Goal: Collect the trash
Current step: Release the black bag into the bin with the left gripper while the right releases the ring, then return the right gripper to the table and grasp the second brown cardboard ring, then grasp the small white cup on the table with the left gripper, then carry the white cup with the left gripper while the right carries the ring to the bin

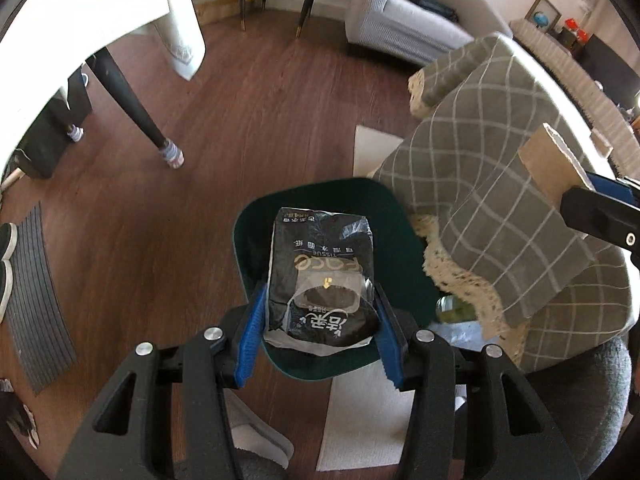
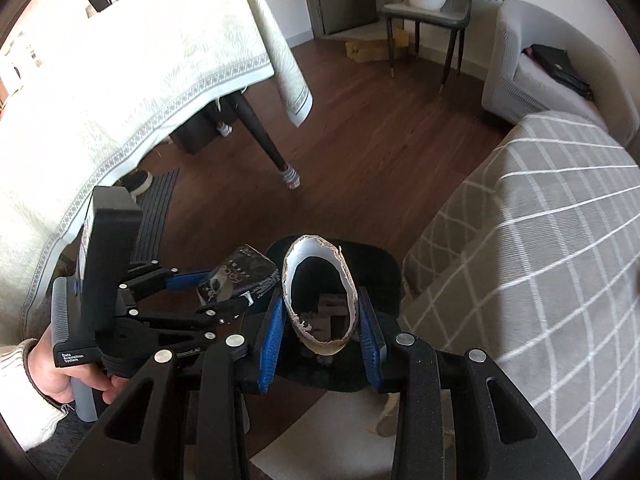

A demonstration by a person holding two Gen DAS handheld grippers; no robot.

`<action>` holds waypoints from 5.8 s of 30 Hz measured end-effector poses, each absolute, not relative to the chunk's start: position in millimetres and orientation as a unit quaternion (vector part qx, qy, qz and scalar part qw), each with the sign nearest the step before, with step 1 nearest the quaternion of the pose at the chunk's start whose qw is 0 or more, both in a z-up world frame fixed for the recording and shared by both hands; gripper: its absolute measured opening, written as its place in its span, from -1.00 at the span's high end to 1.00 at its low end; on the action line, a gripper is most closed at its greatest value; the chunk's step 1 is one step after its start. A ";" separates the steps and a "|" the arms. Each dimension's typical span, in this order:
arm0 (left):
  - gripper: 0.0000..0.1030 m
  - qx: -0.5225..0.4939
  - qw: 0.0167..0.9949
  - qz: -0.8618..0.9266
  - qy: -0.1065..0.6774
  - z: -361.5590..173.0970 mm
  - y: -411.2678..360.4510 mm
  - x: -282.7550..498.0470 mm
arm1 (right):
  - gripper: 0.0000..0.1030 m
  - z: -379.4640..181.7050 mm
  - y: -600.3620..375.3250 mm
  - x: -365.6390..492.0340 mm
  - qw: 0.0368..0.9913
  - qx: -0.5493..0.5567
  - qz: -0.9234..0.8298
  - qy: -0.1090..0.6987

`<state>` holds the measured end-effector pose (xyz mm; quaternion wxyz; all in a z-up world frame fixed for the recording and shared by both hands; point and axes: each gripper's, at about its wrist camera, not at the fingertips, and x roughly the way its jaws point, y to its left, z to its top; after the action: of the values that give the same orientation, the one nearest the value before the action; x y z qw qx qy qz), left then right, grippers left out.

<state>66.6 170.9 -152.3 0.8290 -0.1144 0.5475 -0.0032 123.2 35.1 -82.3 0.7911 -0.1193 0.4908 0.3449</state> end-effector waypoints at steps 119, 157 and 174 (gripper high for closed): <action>-0.21 -0.024 0.901 -0.205 0.382 -33.1 -75.3 218.7 | 0.10 -35.2 -243.7 259.2 0.893 0.000 0.218 0.394; 0.37 0.086 0.868 -0.224 0.434 -63.3 -197.6 244.6 | 0.10 -41.7 -319.2 254.9 0.894 0.074 0.198 0.396; 0.37 0.017 0.907 -0.154 0.391 -33.8 -76.5 232.8 | 0.10 -30.3 -214.6 257.9 0.879 0.037 0.258 0.400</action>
<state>232.8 -76.5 -33.8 0.9071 0.0169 0.3914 -0.1542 257.9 -214.6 -30.3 0.8788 0.0368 0.3999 0.2578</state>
